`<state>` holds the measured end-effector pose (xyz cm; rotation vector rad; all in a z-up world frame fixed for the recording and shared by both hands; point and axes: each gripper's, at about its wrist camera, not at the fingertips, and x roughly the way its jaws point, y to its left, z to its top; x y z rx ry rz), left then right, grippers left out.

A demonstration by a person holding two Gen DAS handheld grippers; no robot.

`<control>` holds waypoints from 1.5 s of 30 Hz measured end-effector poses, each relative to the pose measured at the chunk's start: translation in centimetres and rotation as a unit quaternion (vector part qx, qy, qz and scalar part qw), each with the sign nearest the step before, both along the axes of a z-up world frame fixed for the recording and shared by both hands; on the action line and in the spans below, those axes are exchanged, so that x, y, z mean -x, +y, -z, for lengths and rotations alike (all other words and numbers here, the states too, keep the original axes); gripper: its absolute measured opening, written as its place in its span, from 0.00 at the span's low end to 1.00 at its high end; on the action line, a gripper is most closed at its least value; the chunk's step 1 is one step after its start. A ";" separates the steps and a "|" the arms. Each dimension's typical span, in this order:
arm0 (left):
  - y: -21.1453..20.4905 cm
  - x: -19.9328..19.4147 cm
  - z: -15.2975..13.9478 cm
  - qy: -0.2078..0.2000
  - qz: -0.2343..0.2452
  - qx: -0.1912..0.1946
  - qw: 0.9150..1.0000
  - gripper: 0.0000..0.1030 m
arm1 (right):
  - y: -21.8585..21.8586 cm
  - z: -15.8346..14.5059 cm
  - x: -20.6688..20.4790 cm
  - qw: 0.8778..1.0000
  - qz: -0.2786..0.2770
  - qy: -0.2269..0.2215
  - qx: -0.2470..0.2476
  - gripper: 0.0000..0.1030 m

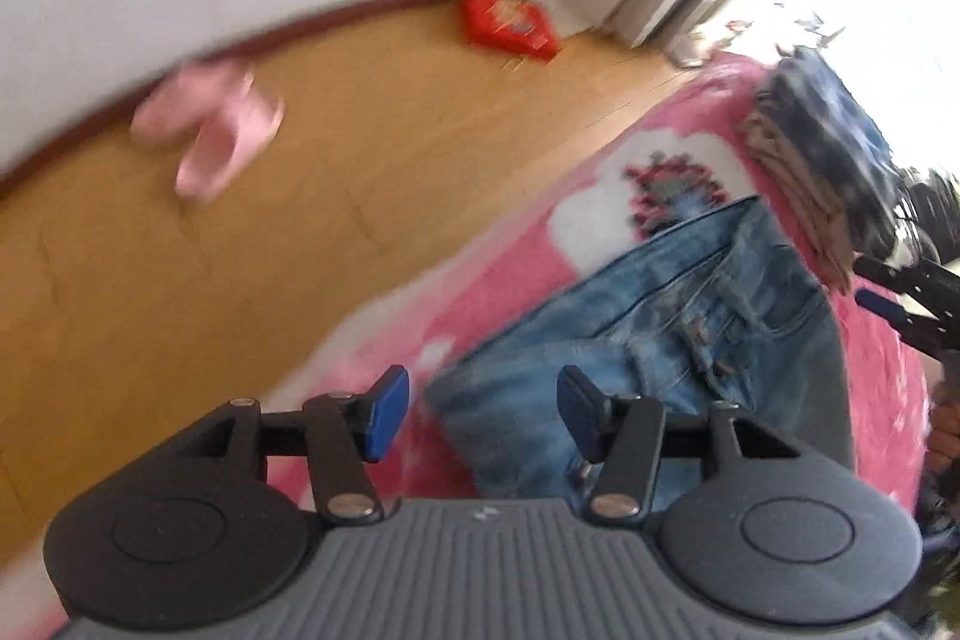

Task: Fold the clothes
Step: 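Lower the jeans flat onto the bed with both grippers holding the waistband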

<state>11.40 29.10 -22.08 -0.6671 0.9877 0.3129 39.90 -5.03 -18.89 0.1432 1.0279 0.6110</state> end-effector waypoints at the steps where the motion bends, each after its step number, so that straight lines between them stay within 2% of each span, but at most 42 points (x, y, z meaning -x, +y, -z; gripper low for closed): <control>1: -0.2 -0.6 -0.3 -0.006 0.014 -0.008 1.000 0.54 | -1.3 -0.6 1.0 1.000 0.014 0.006 -0.008 0.52; 5: -1.5 -3.5 -0.9 -0.026 0.070 -0.014 0.997 0.55 | -6.8 -1.4 6.0 0.995 0.086 0.043 -0.039 0.55; 10: -4.4 -8.3 -0.7 -0.044 0.145 -0.018 0.988 0.56 | -13.7 -0.2 12.8 0.978 0.176 0.108 -0.041 0.57; 15: -7.2 -11.5 0.5 -0.038 0.214 -0.032 0.976 0.56 | -15.6 0.7 15.4 0.973 0.191 0.115 -0.053 0.57; 17: -8.2 -11.9 0.9 -0.027 0.235 -0.048 0.970 0.56 | -14.8 0.4 15.4 0.977 0.176 0.107 -0.062 0.57; 18: -8.6 -11.8 1.1 -0.023 0.242 -0.057 0.968 0.56 | -13.6 0.2 15.1 0.982 0.153 0.095 -0.060 0.57; 20: -9.0 -11.3 1.3 -0.014 0.252 -0.072 0.965 0.54 | -10.4 -0.6 14.0 0.993 0.089 0.061 -0.047 0.57; 22: -9.2 -10.5 1.3 -0.007 0.264 -0.087 0.961 0.53 | -6.5 -1.4 13.0 0.999 0.018 0.021 -0.027 0.55; 24: -9.4 -9.5 0.9 -0.005 0.276 -0.099 0.956 0.51 | -1.8 -1.6 11.9 0.998 -0.058 -0.024 0.000 0.53; 26: -9.4 -8.4 0.4 -0.003 0.282 -0.106 0.953 0.50 | 2.4 -0.8 10.7 0.992 -0.119 -0.047 0.019 0.43; 28: -9.0 -7.4 0.0 0.002 0.273 -0.100 0.957 0.50 | 6.4 0.1 9.6 0.982 -0.172 -0.064 0.039 0.38; 30: -8.4 -6.7 0.0 0.010 0.252 -0.079 0.965 0.50 | 9.2 1.5 8.7 0.976 -0.201 -0.065 0.060 0.36; 33: -7.5 -6.5 0.8 0.020 0.215 -0.035 0.976 0.49 | 11.8 3.3 7.8 0.968 -0.229 -0.058 0.086 0.35; 36: -7.3 -6.9 2.1 0.024 0.189 -0.016 0.981 0.43 | 13.3 5.3 7.6 0.960 -0.247 -0.053 0.117 0.35; 39: -7.2 -7.4 3.0 0.026 0.168 -0.007 0.985 0.33 | 13.8 6.1 8.1 0.954 -0.257 -0.066 0.139 0.35; 42: -7.4 -7.9 3.5 0.034 0.157 -0.017 0.987 0.17 | 14.0 5.8 8.4 0.953 -0.256 -0.066 0.150 0.32; 44: -7.3 -7.8 3.7 0.038 0.145 -0.023 0.988 0.05 | 14.0 5.5 8.3 0.953 -0.249 -0.062 0.161 0.16; 45: -7.0 -7.6 3.7 0.034 0.134 -0.021 0.990 0.03 | 14.1 5.4 8.3 0.953 -0.247 -0.064 0.164 0.15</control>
